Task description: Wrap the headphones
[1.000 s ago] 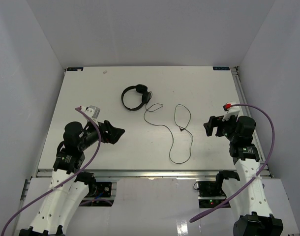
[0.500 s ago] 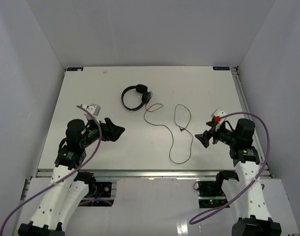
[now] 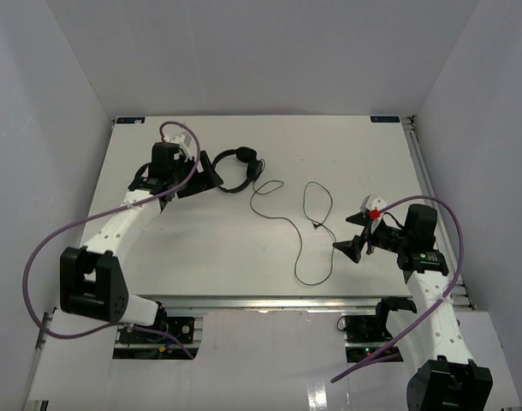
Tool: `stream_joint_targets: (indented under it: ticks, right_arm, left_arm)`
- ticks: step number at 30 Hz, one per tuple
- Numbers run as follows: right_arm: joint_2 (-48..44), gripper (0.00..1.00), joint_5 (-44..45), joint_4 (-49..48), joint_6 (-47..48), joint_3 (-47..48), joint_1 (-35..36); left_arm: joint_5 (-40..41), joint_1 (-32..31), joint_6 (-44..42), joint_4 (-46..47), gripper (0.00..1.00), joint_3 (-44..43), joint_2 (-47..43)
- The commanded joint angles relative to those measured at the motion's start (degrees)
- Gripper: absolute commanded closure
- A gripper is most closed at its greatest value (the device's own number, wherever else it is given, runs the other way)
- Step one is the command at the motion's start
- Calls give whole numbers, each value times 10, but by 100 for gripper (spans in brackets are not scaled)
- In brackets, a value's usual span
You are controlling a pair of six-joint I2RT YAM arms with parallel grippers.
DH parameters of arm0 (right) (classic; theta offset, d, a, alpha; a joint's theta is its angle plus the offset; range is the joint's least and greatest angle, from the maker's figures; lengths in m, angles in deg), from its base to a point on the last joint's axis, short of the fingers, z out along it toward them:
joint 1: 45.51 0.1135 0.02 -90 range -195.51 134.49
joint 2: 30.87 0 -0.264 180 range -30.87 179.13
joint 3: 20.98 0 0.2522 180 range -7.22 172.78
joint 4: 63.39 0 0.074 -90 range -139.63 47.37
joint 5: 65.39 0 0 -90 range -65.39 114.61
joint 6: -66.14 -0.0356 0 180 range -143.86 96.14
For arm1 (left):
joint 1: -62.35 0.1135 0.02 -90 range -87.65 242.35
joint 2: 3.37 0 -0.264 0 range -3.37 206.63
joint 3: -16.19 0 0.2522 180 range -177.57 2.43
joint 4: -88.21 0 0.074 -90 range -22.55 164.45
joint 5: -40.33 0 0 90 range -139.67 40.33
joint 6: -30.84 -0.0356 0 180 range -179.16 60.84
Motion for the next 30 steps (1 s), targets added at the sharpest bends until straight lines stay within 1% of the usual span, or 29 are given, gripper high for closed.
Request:
stream_joint_targets:
  ticks: [1,4,8,13,15,18,30]
  right_arm:
    - [-9,10,-18,-32,1,-4,-4]
    - [-9,10,-21,-33,-2,-1,-4]
    - [-11,10,-11,-31,-4,2,-4]
    - [-20,10,-6,-30,-9,7,-3]
    - [-21,10,-6,-28,-10,7,-4]
    - [-23,10,-7,-27,-11,8,-3]
    - [-22,10,-7,-26,-11,8,-3]
  left_arm:
    - [81,-3,-1,-50,14,-106,106]
    - [109,-3,-4,-64,20,-158,170]
    - [123,-3,0,-74,25,-224,224]
    - [127,-8,-9,-87,30,-267,292]
    - [145,-14,-16,-96,32,-283,318]
    - [163,-22,-20,-99,33,-299,341]
    - [176,-26,-17,-123,40,-366,416]
